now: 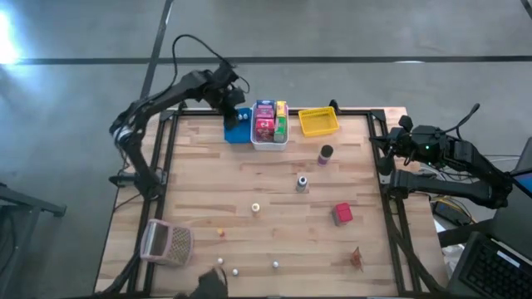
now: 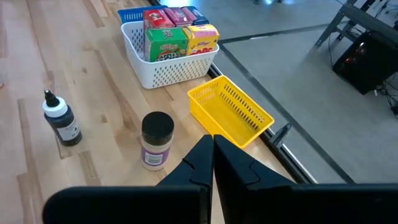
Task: Pick & Place Kitchen Items
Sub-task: Put the small top black food coloring bottle into the blue bin
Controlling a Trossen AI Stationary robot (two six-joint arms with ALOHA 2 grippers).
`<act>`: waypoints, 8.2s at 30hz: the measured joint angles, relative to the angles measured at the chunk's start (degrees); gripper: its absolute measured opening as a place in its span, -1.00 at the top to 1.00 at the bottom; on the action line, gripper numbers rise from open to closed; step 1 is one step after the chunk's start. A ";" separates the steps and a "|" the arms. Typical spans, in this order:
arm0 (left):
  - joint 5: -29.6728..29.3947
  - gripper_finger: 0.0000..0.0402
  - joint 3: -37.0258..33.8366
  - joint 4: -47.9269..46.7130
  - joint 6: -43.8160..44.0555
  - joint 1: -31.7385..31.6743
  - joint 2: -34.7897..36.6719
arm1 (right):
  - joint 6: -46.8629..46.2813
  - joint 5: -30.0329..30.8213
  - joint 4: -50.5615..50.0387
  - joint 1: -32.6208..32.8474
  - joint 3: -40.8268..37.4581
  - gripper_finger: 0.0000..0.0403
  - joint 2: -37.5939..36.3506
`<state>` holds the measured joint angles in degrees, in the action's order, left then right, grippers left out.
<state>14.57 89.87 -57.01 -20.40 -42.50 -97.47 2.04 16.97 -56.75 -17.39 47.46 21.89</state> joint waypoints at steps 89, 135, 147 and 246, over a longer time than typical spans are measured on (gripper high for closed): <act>-26.94 0.12 -34.71 30.07 46.08 89.62 9.79 | 0.05 0.01 0.00 0.00 -0.01 0.96 0.02; -24.06 0.28 -34.91 35.54 44.39 88.46 3.21 | 0.05 0.02 0.00 0.02 -0.01 0.96 0.01; -23.08 0.50 -35.77 35.48 44.49 88.44 3.21 | -0.01 0.00 0.00 0.00 0.00 0.96 0.02; -13.66 0.62 -26.65 26.70 16.87 17.06 25.59 | -0.08 0.00 0.00 0.02 0.00 0.96 0.02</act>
<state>0.91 63.22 -30.32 -3.52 -25.45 -71.88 1.96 16.98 -56.75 -17.37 47.46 21.91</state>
